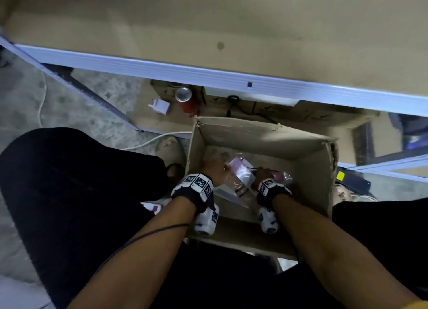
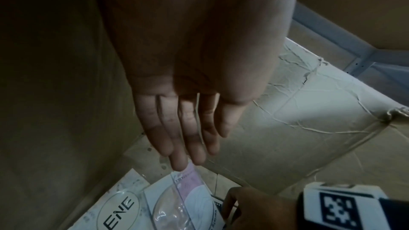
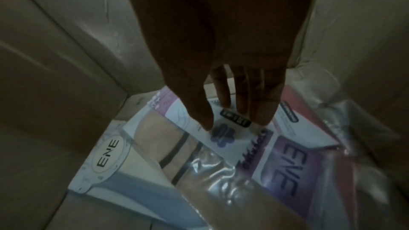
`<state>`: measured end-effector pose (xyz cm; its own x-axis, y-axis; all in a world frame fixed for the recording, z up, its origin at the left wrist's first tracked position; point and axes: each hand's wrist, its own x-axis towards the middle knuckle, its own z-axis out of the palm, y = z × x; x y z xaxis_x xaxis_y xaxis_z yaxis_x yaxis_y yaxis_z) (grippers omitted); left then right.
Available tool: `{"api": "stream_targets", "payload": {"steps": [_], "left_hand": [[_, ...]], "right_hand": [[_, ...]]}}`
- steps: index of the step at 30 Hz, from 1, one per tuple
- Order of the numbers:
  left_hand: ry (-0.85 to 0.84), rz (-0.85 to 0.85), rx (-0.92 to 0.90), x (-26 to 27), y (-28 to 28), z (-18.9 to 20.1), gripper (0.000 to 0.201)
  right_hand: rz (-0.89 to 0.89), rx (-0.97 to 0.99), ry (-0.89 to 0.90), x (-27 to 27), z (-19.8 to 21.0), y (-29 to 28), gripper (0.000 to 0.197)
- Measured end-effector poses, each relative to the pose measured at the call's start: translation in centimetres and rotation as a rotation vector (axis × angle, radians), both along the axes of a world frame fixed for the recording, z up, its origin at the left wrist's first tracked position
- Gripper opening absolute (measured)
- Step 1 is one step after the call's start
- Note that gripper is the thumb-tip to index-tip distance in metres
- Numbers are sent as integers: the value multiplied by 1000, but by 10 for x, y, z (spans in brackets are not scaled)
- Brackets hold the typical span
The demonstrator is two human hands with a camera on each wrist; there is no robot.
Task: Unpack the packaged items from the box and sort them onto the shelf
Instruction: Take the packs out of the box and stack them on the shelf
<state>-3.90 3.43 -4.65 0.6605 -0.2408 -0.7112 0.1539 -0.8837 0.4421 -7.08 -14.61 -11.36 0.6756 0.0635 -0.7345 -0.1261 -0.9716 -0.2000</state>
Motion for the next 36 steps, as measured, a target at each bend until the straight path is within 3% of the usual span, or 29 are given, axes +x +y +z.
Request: {"api": "stream_targets", "payload": {"steps": [2, 5, 10, 16, 21, 31, 36], "left_hand": [[-24, 69, -9, 1, 0, 1, 37], [-33, 143, -13, 5, -1, 4, 37], [-204, 254, 31, 19, 2, 11, 35], [-195, 342, -47, 24, 2, 9, 28], [-171, 305, -28, 17, 0, 5, 35], [-189, 303, 6, 12, 1, 4, 36], [-199, 308, 53, 11, -2, 0, 33]], "right_hand": [[-72, -23, 35, 3, -11, 5, 103], [-104, -70, 76, 5, -28, 12, 59], [-57, -138, -28, 5, -37, 23, 35], [88, -67, -14, 4, -44, 33, 50], [163, 7, -33, 0, -43, 39, 45], [37, 173, 92, -13, -44, 34, 43], [43, 147, 165, -7, -36, 36, 46]]}}
